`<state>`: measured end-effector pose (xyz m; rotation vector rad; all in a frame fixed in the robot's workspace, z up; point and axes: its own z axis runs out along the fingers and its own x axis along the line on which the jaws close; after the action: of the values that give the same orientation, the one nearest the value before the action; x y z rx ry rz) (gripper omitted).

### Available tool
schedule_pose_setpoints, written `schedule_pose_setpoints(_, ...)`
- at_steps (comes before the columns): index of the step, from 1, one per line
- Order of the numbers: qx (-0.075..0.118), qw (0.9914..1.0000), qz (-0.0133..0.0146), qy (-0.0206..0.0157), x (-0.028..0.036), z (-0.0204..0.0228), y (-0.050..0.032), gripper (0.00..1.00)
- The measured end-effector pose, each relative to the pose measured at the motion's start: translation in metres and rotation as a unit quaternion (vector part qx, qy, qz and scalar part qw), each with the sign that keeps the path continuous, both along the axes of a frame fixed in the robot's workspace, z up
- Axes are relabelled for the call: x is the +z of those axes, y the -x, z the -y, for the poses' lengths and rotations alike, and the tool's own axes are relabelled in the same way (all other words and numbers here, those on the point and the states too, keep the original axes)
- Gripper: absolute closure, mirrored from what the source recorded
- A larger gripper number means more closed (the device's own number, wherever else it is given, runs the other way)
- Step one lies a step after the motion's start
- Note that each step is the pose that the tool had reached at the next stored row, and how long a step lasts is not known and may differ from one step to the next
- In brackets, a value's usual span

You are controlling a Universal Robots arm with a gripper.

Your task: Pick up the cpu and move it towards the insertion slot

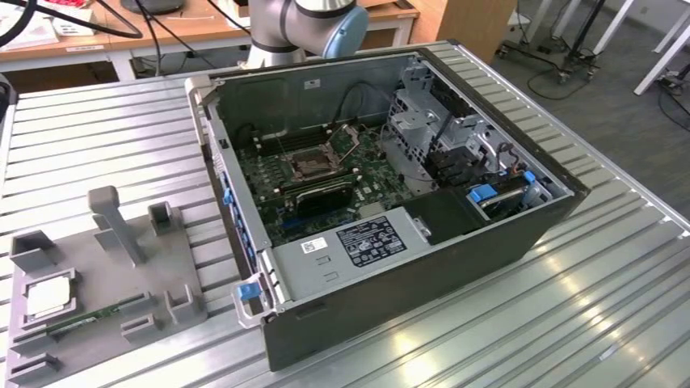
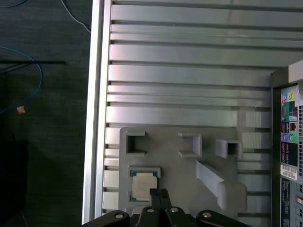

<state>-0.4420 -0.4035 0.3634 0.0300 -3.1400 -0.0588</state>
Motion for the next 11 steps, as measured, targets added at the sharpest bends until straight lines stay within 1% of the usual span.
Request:
schedule_pose_setpoints(5,0.000,1.00000,0.0000,0.0006,-0.0001,0.0054,0.0000,0.89)
schedule_pose_setpoints(8,0.000,1.00000,0.0000,0.0025,-0.0002,0.0078,0.0000,0.89)
schedule_pose_setpoints(11,0.000,0.99999,0.0000,0.0042,-0.0003,0.0121,0.0000,0.89)
